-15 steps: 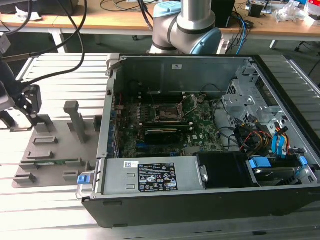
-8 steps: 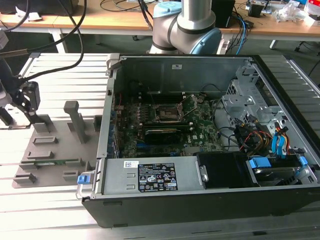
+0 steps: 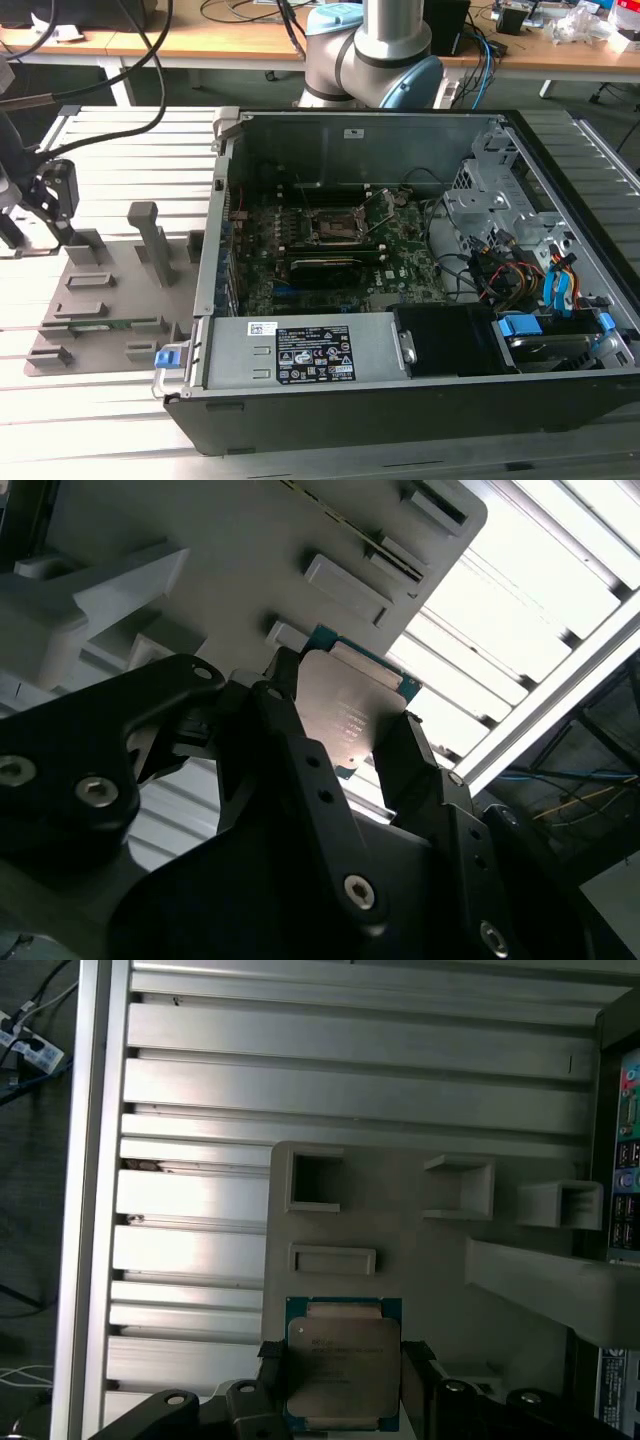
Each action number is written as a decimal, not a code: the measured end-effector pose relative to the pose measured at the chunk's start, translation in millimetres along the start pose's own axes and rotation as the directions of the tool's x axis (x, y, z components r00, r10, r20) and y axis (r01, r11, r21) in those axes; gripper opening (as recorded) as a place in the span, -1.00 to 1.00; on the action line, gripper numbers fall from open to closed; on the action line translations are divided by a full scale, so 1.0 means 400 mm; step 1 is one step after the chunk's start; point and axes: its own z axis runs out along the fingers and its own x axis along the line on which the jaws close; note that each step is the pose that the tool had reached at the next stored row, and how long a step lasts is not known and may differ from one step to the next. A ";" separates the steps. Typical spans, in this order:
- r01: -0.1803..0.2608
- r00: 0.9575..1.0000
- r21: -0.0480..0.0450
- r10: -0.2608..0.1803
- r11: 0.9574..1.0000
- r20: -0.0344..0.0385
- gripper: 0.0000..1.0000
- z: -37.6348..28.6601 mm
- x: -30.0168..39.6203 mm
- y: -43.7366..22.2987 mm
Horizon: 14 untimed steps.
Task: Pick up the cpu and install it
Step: 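Pick up the cpu and move it towards the insertion slot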
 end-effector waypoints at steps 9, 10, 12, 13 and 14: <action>0.000 1.000 0.000 0.000 1.000 0.000 0.09 -0.037 -0.001 0.000; 0.000 1.000 0.000 0.000 1.000 0.000 0.09 -0.042 -0.001 0.000; 0.000 1.000 0.000 0.000 1.000 0.000 0.09 -0.053 -0.001 0.000; 0.000 1.000 0.000 0.000 1.000 0.000 0.09 -0.062 -0.001 0.000; 0.000 1.000 0.000 0.000 1.000 0.000 0.09 -0.075 -0.001 0.000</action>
